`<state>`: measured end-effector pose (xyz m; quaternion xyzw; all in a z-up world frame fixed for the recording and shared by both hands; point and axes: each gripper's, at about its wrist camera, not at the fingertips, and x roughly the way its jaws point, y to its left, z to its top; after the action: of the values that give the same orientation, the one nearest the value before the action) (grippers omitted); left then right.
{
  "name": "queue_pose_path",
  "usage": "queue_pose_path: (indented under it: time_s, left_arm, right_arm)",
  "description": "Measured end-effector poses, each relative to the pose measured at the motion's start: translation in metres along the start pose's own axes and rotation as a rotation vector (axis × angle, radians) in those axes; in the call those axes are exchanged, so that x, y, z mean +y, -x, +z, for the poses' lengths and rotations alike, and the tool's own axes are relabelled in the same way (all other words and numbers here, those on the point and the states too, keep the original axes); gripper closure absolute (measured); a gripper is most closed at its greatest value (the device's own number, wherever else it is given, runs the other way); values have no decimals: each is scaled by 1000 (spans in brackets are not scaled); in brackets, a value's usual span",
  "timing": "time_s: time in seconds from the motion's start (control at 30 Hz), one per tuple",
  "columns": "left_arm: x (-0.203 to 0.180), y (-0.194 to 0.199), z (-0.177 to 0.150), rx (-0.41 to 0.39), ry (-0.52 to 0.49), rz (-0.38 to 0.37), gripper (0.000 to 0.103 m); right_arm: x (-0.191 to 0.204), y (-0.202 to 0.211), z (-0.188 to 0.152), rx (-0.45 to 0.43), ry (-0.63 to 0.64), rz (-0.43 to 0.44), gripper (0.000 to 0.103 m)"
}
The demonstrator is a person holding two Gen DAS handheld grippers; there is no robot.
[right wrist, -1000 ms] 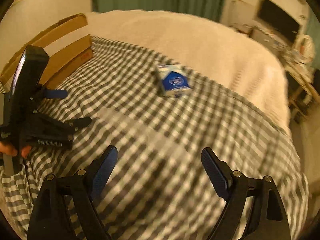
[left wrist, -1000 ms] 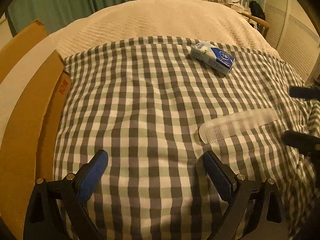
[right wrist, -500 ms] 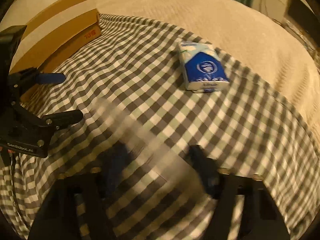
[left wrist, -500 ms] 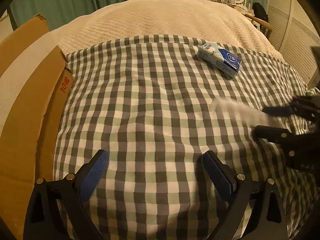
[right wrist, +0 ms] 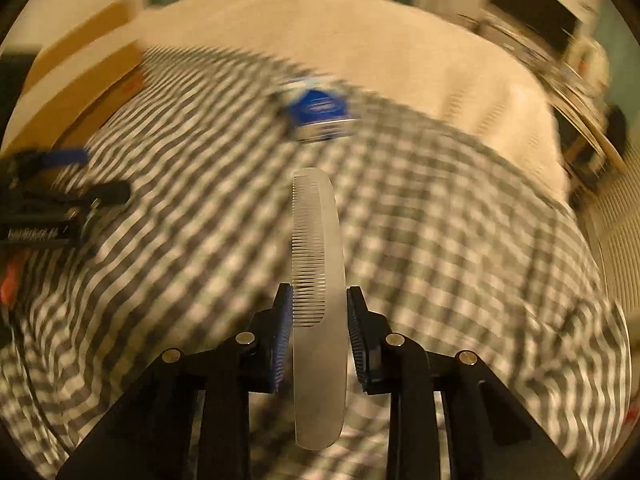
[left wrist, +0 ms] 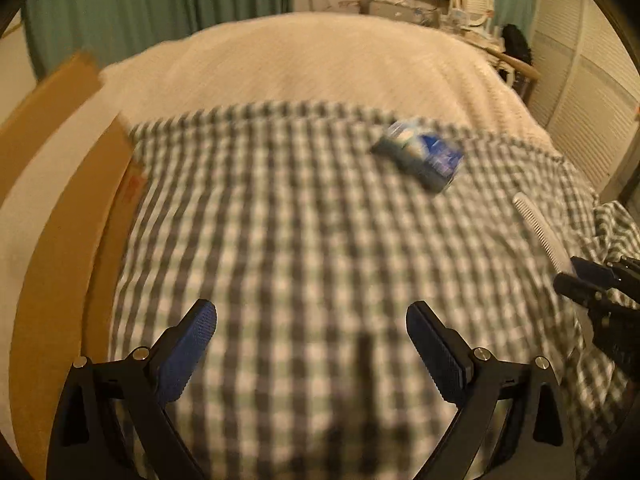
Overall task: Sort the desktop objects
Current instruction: 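Grasp blue tissue pack with left tool while right tool holds comb, then drop tissue pack and comb into the cardboard box with both tools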
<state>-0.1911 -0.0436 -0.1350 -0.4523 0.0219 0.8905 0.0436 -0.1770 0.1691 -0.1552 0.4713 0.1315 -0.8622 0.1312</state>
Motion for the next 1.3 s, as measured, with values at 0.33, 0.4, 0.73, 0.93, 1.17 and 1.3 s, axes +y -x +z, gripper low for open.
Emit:
queue_pose_path:
  time_s: [0.33,0.4,0.73,0.93,1.17,1.3]
  left_arm:
    - [-80,-65,69,-89,58,-52,5]
    - [-87,-84,82,-99,55,-27,5]
    - [-94,-104,93,-55,2,-28,17]
    - [-77,-58,60,-12,19,-93,17]
    - [-39,37,47,-53,-16,-127,17]
    - [-3,112,63,-140,-46,-138,17]
  right_arm:
    - [-79,11,-7,-75,-272,-123,77]
    - [-92,8,-8,-73,-302,-103,77]
    - [-122,-5,-17,-59,-438,-43,77]
    - [-106,17,-21,-83,-431,-53,77]
    - [-49,87,-12,-160,-401,-68,77]
    - [8,137,3,-207,-357,-39,77]
